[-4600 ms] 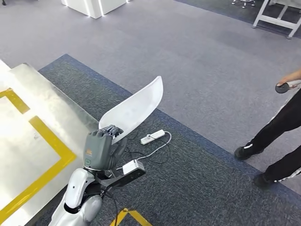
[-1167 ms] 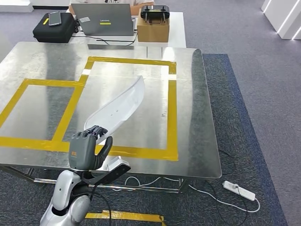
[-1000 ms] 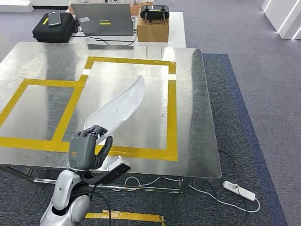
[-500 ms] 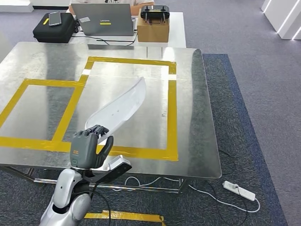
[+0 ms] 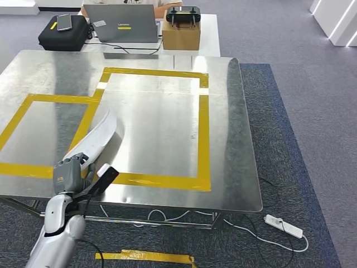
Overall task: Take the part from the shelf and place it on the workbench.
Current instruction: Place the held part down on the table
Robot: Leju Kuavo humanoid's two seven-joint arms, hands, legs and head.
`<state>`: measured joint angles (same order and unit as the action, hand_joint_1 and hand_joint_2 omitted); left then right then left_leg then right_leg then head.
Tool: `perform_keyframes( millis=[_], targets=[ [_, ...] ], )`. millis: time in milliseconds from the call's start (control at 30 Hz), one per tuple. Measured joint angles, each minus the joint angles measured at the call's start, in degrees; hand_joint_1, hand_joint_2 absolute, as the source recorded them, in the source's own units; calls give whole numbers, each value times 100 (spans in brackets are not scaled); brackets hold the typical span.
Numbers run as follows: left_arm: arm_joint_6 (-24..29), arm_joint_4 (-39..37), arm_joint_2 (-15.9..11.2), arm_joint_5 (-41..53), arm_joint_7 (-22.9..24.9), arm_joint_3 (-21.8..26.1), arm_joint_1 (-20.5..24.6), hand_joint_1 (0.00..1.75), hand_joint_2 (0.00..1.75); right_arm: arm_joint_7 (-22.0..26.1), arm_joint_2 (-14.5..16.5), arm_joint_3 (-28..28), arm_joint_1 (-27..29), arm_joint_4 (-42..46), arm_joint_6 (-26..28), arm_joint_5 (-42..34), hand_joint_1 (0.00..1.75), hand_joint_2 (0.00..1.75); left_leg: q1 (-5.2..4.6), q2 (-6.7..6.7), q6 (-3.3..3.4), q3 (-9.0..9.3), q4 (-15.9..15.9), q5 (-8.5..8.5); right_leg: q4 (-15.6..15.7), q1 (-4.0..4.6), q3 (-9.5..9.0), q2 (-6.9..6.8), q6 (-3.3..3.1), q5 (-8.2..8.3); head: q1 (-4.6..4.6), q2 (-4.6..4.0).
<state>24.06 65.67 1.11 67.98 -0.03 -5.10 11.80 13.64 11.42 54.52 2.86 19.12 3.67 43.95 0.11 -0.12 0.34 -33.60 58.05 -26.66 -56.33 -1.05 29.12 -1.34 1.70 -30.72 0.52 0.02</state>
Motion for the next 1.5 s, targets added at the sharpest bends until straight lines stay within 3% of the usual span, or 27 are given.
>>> perform_keyframes(
  millis=[333,967,1500],
  targets=[
    [161,-512,-89,70,57,413,123,169,175,8,75,338,-25,16,-72,282,0,0,-1,-1,-1,10,0,-1,0,0,-10,5,1,-1,-1,0],
    [267,-614,-324,169,49,766,154,169,175,44,148,729,-52,125,-197,641,0,0,1,-1,-2,19,-3,-2,-1,3,-14,5,-1,-2,-2,0],
    [164,-856,-552,303,-6,808,828,169,175,172,148,929,-137,125,-208,991,0,0,1,-1,-3,16,-2,-1,-1,2,-12,5,0,-2,-2,0]
  ],
)
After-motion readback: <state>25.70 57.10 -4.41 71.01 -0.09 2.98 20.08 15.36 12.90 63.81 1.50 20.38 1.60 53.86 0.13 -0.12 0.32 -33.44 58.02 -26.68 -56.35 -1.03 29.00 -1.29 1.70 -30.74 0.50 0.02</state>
